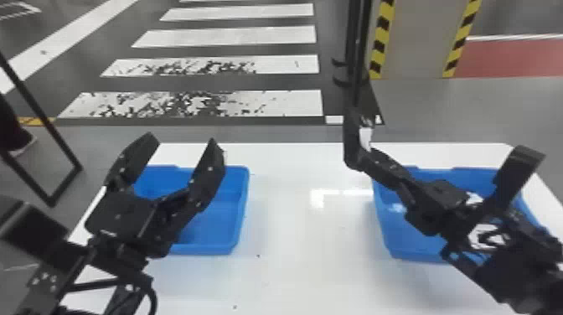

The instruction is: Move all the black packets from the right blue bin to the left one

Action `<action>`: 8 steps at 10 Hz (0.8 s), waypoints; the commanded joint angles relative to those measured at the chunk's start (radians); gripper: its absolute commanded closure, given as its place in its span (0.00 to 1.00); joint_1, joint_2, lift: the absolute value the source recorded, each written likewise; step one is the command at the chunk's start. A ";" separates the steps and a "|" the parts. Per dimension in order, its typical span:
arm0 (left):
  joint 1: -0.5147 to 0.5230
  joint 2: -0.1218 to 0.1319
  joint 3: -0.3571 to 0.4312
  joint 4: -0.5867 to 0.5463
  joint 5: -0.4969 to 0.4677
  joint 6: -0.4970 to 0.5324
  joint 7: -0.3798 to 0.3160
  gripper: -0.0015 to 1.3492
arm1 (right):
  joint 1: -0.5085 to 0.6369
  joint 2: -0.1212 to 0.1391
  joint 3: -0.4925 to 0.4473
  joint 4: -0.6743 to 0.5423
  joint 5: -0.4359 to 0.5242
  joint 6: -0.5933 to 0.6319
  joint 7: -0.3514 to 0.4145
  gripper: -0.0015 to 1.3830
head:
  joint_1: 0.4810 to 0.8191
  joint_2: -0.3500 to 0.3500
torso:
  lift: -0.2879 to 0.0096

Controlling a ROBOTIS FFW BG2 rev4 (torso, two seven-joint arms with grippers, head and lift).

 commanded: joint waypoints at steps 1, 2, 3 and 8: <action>-0.025 0.007 -0.010 -0.046 0.007 0.082 -0.007 0.10 | 0.003 -0.018 0.086 -0.028 -0.010 -0.002 -0.001 0.83 | 0.54 0.68 | 0.50; -0.040 0.013 -0.022 -0.049 0.005 0.131 -0.015 0.10 | -0.014 -0.024 0.128 -0.045 -0.014 -0.002 -0.006 0.83 | 0.55 0.72 | 0.50; -0.042 0.015 -0.028 -0.049 0.005 0.180 -0.018 0.10 | -0.027 -0.030 0.162 -0.058 -0.018 -0.005 -0.012 0.83 | 0.54 0.76 | 0.50; -0.049 0.016 -0.032 -0.041 0.005 0.234 -0.018 0.10 | -0.093 -0.058 0.343 -0.045 -0.100 -0.010 -0.032 0.83 | 0.60 0.88 | 0.50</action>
